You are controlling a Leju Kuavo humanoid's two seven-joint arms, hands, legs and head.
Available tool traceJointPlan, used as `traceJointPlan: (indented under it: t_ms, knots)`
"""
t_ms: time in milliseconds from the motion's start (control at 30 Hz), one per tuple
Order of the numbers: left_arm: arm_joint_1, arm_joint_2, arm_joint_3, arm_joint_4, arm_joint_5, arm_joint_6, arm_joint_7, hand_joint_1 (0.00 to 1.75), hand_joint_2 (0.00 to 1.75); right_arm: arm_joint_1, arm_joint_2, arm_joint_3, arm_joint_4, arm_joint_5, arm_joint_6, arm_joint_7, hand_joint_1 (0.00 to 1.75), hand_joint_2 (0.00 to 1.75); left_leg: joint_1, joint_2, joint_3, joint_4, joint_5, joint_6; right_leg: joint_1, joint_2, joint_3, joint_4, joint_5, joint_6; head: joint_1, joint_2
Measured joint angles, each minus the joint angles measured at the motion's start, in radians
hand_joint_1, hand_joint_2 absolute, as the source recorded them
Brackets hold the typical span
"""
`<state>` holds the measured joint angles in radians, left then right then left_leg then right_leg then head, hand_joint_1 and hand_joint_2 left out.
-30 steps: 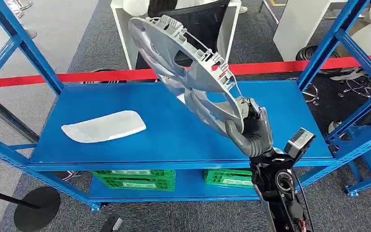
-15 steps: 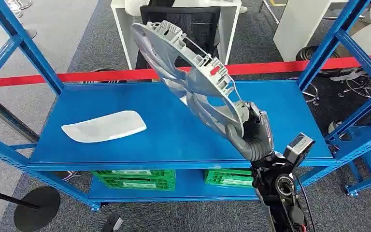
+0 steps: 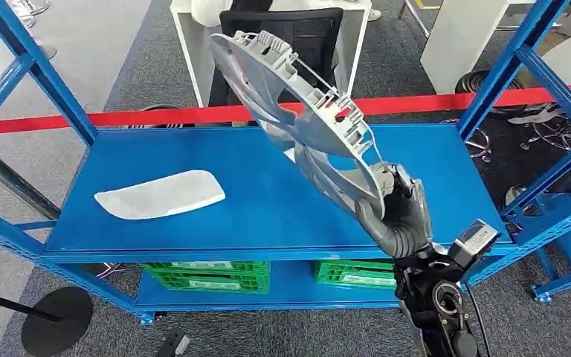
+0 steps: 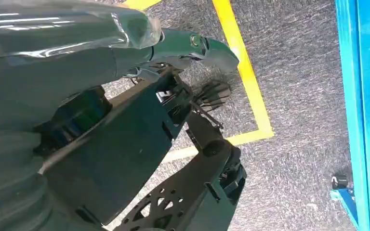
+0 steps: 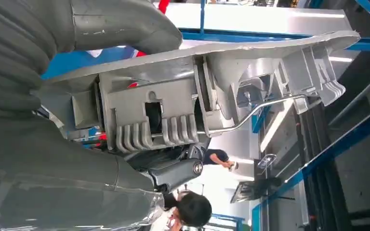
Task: Take the parts from the cabinet and place them on the table.
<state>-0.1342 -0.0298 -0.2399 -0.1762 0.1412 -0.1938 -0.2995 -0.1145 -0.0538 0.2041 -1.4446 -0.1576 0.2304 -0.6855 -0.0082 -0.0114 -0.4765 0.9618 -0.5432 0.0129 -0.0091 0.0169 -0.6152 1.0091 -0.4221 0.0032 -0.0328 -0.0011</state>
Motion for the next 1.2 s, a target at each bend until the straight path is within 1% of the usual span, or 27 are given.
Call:
traceJointPlan:
  t_ms: [233,267,367,433,467,500,533,567,600,667,700,733,767,833,867,900,933,967,1000,1033,1067,1100,1167,1200]
  knots:
    - [0.0,-0.001,0.0,0.0,-0.002,0.0,0.009,0.0,1.75,-0.006,-0.008,-0.003,-0.007,-0.004,0.002,0.002,1.75,1.75,0.0,0.0,0.0,0.001,0.0,0.0,-0.001,0.0,0.001,-0.001,0.0,0.0,0.0,0.0]
    - [0.0,-0.001,0.0,0.0,-0.002,0.0,0.01,0.0,1.75,-0.007,-0.009,-0.003,-0.006,-0.006,0.003,0.002,1.75,1.75,-0.003,0.0,-0.001,0.005,-0.002,0.003,-0.003,0.0,0.0,-0.002,0.002,0.003,0.0,0.0]
    - [0.0,-0.001,0.0,0.0,-0.004,0.001,0.01,0.0,1.75,-0.015,-0.012,-0.003,0.0,-0.018,0.014,0.0,1.75,1.75,-0.004,0.0,-0.002,0.007,-0.003,0.005,-0.005,0.0,0.0,-0.002,0.003,0.005,0.0,0.0]
    - [-0.002,0.0,0.0,0.0,-0.011,0.004,0.01,0.0,1.75,-0.021,-0.011,-0.003,0.003,-0.023,0.018,-0.002,1.75,1.75,-0.007,0.0,-0.003,0.008,-0.002,0.01,-0.008,0.0,0.0,-0.003,0.005,0.009,0.0,0.0]
    - [-0.002,0.0,0.0,0.0,-0.014,0.006,0.01,0.0,1.75,-0.021,-0.01,-0.003,0.003,-0.023,0.018,-0.003,1.75,1.75,-0.009,0.0,-0.004,0.008,0.0,0.013,-0.009,0.0,0.001,-0.006,0.008,0.013,0.0,0.0]
    - [-0.004,-0.001,0.0,0.0,-0.016,0.01,0.01,0.0,1.75,-0.021,-0.008,-0.003,0.0,-0.022,0.018,-0.005,1.75,1.75,-0.007,0.0,-0.002,-0.003,0.008,0.023,-0.007,0.0,0.004,-0.011,0.012,0.02,-0.002,0.0]
    - [-0.005,-0.002,0.0,-0.001,-0.016,0.013,0.01,0.0,1.75,-0.02,-0.008,-0.003,-0.002,-0.021,0.018,-0.005,1.75,1.75,0.004,0.004,0.008,-0.019,0.021,0.027,-0.008,-0.002,-0.006,-0.002,0.005,0.02,0.0,0.0]
    - [-0.008,-0.002,0.0,-0.002,-0.017,0.014,0.01,0.0,1.75,-0.022,-0.008,-0.003,-0.003,-0.021,0.018,-0.006,1.75,1.75,0.004,0.004,0.009,-0.024,0.025,0.035,-0.006,-0.004,-0.02,0.028,-0.017,0.021,0.003,0.0]
    - [-0.009,-0.003,0.0,-0.002,-0.019,0.014,0.01,0.0,1.75,-0.024,-0.007,-0.002,-0.003,-0.021,0.018,-0.008,1.75,1.75,0.004,0.005,0.008,-0.023,0.026,0.036,-0.007,-0.004,-0.053,0.103,-0.055,0.023,0.006,0.0]
    - [-0.007,-0.005,0.0,-0.002,-0.02,0.015,0.01,0.0,1.75,-0.022,-0.008,0.0,-0.003,-0.021,0.018,-0.008,1.75,1.75,0.004,0.009,0.008,-0.021,0.027,0.035,-0.009,-0.005,-0.132,0.273,-0.124,0.03,0.007,0.0]
    - [-0.007,-0.005,0.0,-0.002,-0.021,0.014,0.011,0.0,1.75,-0.022,-0.007,0.0,-0.003,-0.02,0.018,-0.008,1.75,1.75,0.005,0.009,0.008,-0.019,0.026,0.034,-0.01,-0.005,-0.156,0.322,-0.134,0.033,0.007,0.0]
    - [-0.007,-0.005,0.0,-0.002,-0.023,0.014,0.011,0.0,1.75,-0.02,-0.007,0.0,-0.003,-0.018,0.018,-0.008,1.75,1.75,0.007,0.009,0.008,-0.017,0.024,0.032,-0.011,-0.006,-0.153,0.314,-0.118,0.034,0.007,0.0]
    - [-0.008,-0.005,0.0,-0.002,-0.023,0.013,0.011,0.0,1.75,-0.02,-0.007,0.0,-0.003,-0.014,0.018,-0.008,1.75,1.75,0.01,0.006,0.009,-0.012,0.02,0.027,-0.013,-0.007,-0.125,0.255,-0.081,0.035,0.007,0.0]
    - [-0.008,-0.005,0.0,-0.003,-0.024,0.013,0.012,0.0,1.75,-0.021,-0.008,0.0,-0.005,-0.009,0.02,-0.006,1.75,1.75,0.016,0.001,0.009,0.009,0.002,0.011,-0.021,-0.013,-0.03,0.059,0.012,0.04,0.008,0.0]
    - [-0.009,-0.002,0.0,-0.002,-0.024,0.013,0.012,0.0,1.75,-0.022,-0.007,0.0,-0.004,-0.006,0.022,-0.004,1.75,1.75,0.011,0.0,-0.004,0.019,-0.007,0.001,-0.019,-0.014,-0.016,0.042,-0.017,0.044,0.011,0.0]
    - [-0.01,-0.002,0.0,-0.002,-0.023,0.014,0.013,0.0,1.75,-0.024,-0.004,0.002,-0.007,-0.005,0.027,-0.001,1.75,1.75,0.009,0.0,-0.018,0.041,-0.011,-0.005,-0.019,-0.009,-0.021,0.036,-0.012,0.029,0.012,0.0]
    - [-0.01,-0.002,0.0,-0.002,-0.022,0.014,0.013,0.0,1.75,-0.024,-0.003,0.001,-0.007,-0.003,0.032,0.001,1.75,1.75,0.008,-0.001,-0.022,0.041,-0.008,-0.007,-0.017,-0.009,-0.029,0.042,-0.013,0.027,0.009,0.0]
    - [-0.009,-0.001,0.0,-0.002,-0.023,0.014,0.013,0.0,1.75,-0.025,-0.002,0.001,-0.007,-0.002,0.034,0.003,1.75,1.75,0.009,0.0,-0.024,0.039,-0.006,-0.01,-0.014,-0.009,-0.033,0.047,-0.013,0.022,0.006,0.0]
    - [-0.009,-0.001,0.0,-0.002,-0.023,0.014,0.013,0.0,1.75,-0.028,-0.002,0.001,-0.007,-0.002,0.035,0.004,1.75,1.75,0.01,0.0,-0.026,0.039,-0.007,-0.011,-0.015,-0.009,-0.035,0.048,-0.012,0.017,0.007,0.0]
    - [-0.009,0.0,0.0,-0.002,-0.023,0.014,0.013,0.0,1.75,-0.03,-0.001,0.0,-0.008,0.0,0.035,0.005,1.75,1.75,0.012,0.002,-0.027,0.045,-0.019,-0.017,-0.021,-0.011,-0.035,0.043,-0.01,0.009,0.007,0.0]
    - [-0.01,-0.001,0.0,-0.002,-0.023,0.014,0.013,0.0,1.75,-0.034,0.001,0.0,-0.008,0.0,0.035,0.005,1.75,1.75,0.012,0.003,-0.036,0.068,-0.042,-0.021,-0.022,-0.012,-0.036,0.043,-0.008,0.003,0.004,0.0]
    - [-0.011,-0.002,0.0,-0.002,-0.024,0.014,0.014,0.0,1.75,-0.042,0.002,0.0,-0.009,0.0,0.036,0.005,1.75,1.75,0.013,0.004,-0.062,0.127,-0.082,-0.025,-0.022,-0.013,-0.04,0.043,-0.005,-0.003,0.002,0.0]
    - [-0.011,-0.002,0.0,-0.002,-0.025,0.014,0.015,0.0,1.75,-0.053,0.004,-0.001,-0.009,0.001,0.038,0.005,1.75,1.75,0.014,0.005,-0.135,0.289,-0.163,-0.029,-0.02,-0.015,-0.052,0.043,0.003,-0.012,0.002,0.0]
    - [-0.01,-0.002,0.0,-0.002,-0.025,0.014,0.016,0.0,1.75,-0.054,0.005,-0.001,-0.01,0.001,0.038,0.006,1.75,1.75,0.014,0.005,-0.161,0.348,-0.181,-0.028,-0.019,-0.015,-0.058,0.043,0.008,-0.013,0.002,0.0]
